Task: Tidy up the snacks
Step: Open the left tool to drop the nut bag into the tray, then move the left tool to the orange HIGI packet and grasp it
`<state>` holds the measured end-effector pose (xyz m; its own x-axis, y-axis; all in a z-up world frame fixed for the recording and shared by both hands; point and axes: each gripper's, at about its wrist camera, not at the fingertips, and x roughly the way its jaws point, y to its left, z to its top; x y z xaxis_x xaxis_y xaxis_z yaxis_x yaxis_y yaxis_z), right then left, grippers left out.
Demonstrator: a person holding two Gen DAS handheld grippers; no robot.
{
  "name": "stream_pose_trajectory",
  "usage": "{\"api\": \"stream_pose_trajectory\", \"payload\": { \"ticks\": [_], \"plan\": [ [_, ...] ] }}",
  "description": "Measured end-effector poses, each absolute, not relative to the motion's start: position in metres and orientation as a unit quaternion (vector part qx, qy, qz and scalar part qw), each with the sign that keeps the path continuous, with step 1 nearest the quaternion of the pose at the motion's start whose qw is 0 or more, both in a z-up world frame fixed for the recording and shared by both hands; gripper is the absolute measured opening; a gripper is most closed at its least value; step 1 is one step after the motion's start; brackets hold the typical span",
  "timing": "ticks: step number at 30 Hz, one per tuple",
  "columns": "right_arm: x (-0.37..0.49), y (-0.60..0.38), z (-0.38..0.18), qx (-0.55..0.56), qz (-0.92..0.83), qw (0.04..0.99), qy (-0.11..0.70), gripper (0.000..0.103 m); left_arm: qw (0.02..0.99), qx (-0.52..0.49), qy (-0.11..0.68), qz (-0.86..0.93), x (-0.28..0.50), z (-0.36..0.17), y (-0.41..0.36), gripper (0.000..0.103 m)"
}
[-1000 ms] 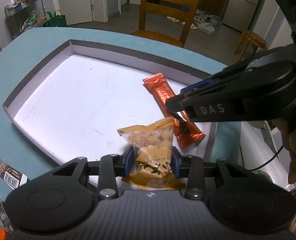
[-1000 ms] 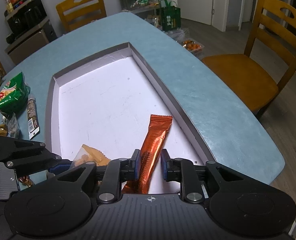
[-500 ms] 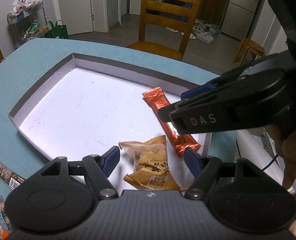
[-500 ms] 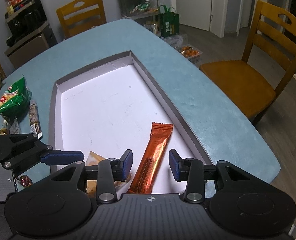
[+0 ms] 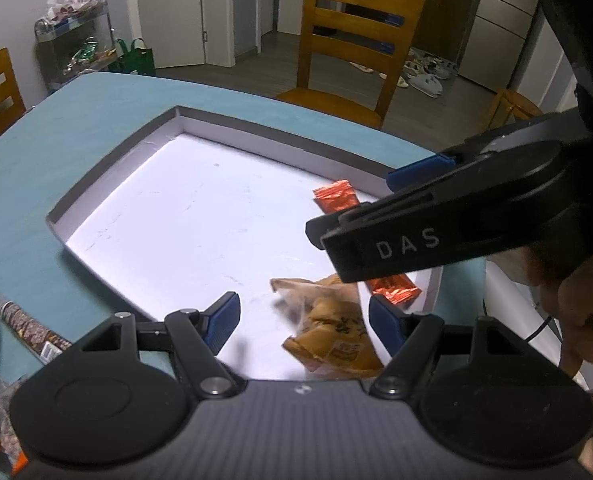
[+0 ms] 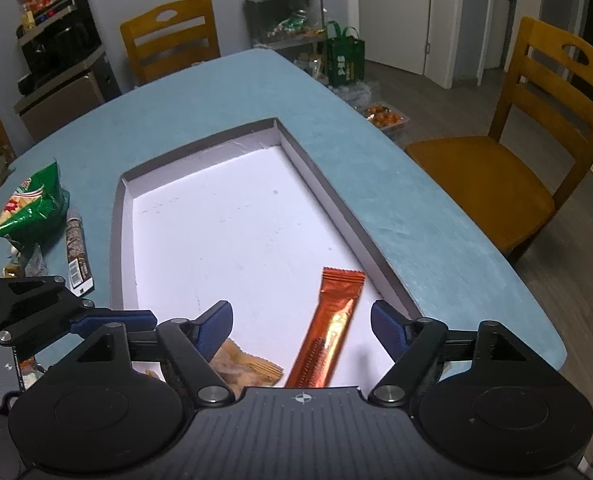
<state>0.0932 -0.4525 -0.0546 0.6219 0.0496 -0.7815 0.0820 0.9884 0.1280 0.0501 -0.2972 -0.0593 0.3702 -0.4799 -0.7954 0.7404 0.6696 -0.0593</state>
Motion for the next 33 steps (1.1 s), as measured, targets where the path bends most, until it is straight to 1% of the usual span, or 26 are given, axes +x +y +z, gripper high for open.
{"api": "stream_pose_trajectory", "payload": {
  "ticks": [2,6,8,14,23,29,33],
  "plan": [
    [0.095,-0.449,-0.055,0.074,-0.006,0.897,0.436,0.082,0.814,0.153,0.419,-0.371,0.050,-0.057,-0.293,0.073],
    [0.099,-0.442,-0.053,0.070,0.002,0.898,0.435,0.085,0.820,0.147,0.416,-0.364,0.048,-0.051,-0.282,0.079],
    [0.101,-0.438,-0.052,0.067,0.005,0.898,0.434,0.091,0.824,0.148,0.414,-0.357,0.046,-0.048,-0.278,0.082],
    [0.107,-0.425,-0.050,0.059,0.019,0.900,0.431,0.097,0.839,0.137,0.412,-0.330,0.044,-0.038,-0.256,0.086],
    [0.111,-0.404,-0.044,0.052,0.047,0.904,0.422,0.101,0.850,0.116,0.420,-0.298,0.038,-0.029,-0.225,0.087],
    [0.112,-0.390,-0.041,0.054,0.068,0.903,0.421,0.102,0.857,0.101,0.426,-0.271,0.033,-0.025,-0.200,0.087],
    [0.112,-0.380,-0.038,0.051,0.081,0.903,0.418,0.103,0.864,0.087,0.432,-0.244,0.029,-0.024,-0.181,0.089]
  ]
}}
